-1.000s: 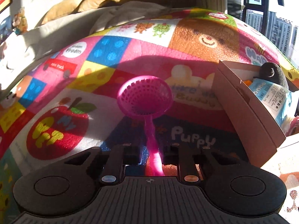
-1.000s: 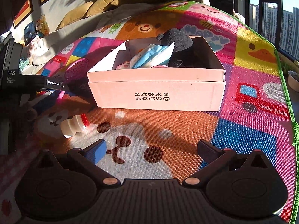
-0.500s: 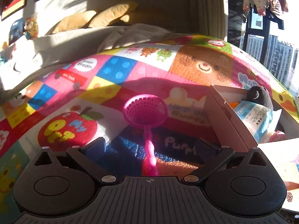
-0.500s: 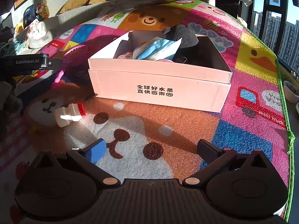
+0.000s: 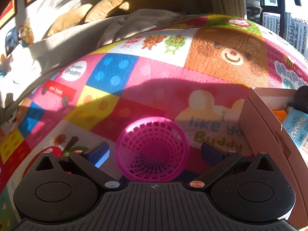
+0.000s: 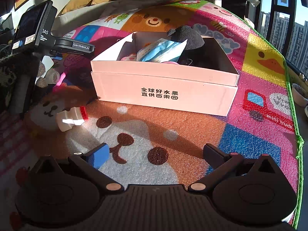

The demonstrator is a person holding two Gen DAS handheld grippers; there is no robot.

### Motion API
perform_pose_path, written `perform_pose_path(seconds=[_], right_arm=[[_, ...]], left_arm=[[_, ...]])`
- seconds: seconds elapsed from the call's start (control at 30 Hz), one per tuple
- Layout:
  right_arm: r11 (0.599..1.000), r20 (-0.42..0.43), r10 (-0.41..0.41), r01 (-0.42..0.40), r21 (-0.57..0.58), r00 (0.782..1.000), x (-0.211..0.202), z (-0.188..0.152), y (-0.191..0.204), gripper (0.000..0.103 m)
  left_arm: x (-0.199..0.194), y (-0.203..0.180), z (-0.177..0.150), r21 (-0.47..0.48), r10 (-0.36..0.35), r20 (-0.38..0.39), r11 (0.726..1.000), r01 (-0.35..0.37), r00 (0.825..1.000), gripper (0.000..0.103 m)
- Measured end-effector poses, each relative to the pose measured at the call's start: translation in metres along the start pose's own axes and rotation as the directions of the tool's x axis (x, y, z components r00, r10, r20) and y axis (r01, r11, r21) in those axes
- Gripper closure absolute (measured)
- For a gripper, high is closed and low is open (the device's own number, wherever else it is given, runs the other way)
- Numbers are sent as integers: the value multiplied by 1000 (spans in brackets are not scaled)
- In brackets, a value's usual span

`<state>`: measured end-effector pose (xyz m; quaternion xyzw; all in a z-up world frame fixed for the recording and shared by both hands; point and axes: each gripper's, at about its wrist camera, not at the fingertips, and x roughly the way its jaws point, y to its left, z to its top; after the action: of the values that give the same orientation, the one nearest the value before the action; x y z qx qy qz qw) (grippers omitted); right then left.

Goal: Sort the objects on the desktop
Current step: 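Grasp the pink strainer with the left tool and lift it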

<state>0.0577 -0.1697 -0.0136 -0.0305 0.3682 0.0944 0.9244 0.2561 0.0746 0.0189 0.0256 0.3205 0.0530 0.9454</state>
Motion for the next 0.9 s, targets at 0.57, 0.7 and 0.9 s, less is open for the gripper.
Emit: perform_pose_path(seconds=[0.57,0.7,0.9], right_arm=[[968,9,181,-177,-176,983,2,21,46,20],[958,4,208,-203,-202,978,20,34,71,45],[957,33,231,-221,-187,972,-16,32,64,77]], left_arm=[[-141,28,-85,84,-157,-100,983,165,983,15],[-169,35,-107,47,-162,-103,985,167,981,15],[-180,22,-120,42,-220,-125,973,227,967,15]])
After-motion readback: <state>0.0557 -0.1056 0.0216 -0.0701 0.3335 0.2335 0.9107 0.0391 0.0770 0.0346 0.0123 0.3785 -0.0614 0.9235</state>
